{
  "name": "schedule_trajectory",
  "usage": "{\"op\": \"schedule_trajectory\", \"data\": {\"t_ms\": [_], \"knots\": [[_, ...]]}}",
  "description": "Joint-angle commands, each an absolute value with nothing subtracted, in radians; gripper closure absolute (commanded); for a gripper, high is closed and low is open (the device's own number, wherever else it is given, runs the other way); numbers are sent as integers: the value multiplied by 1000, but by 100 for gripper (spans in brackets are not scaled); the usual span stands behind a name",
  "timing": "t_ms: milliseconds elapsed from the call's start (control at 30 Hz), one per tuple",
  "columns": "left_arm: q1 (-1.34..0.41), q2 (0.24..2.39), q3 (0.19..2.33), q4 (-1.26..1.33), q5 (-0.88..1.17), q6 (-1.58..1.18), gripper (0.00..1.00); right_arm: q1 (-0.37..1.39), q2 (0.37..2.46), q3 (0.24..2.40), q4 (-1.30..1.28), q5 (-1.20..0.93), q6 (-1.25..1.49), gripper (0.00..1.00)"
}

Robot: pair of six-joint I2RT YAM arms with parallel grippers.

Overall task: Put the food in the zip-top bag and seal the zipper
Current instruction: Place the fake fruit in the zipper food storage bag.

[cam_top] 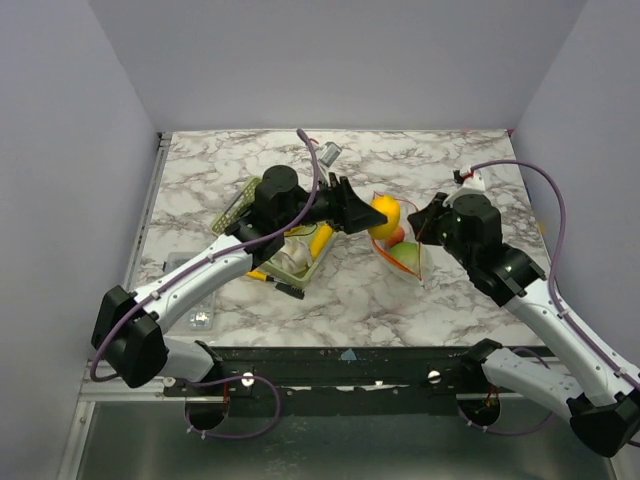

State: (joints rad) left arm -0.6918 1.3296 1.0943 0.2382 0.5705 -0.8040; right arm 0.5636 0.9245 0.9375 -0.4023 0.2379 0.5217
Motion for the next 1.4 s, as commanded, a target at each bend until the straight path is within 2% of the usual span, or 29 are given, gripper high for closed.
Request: {"op": "schedule_trajectory", "data": {"t_ms": [0,333,500,533,633,767,900,1100,1367], "knots": [[-739,1394,1141,247,592,-810,73,566,885,948,-369,235,566,99],[-802,1505,1244,38,510,-737,72,567,857,908,-314,206,634,99],[-805,1535,1262,2,507,-729,64,567,855,912,-313,210,636,99],[-808,1536,1260,2,510,-729,60,566,854,913,-314,214,635,99],[-811,1536,1249,2,516,-724,40,567,853,915,-315,228,633,99],[-811,1519,1251,-22,531,-685,28,568,855,919,-322,231,626,100],[-809,1491,1260,-62,501,-641,10,567,855,913,-326,236,622,99],[-789,1447,1268,-101,471,-602,8,566,861,912,-328,236,618,99],[-650,1293,1167,-123,377,-572,8,567,855,897,-337,245,616,99]]}}
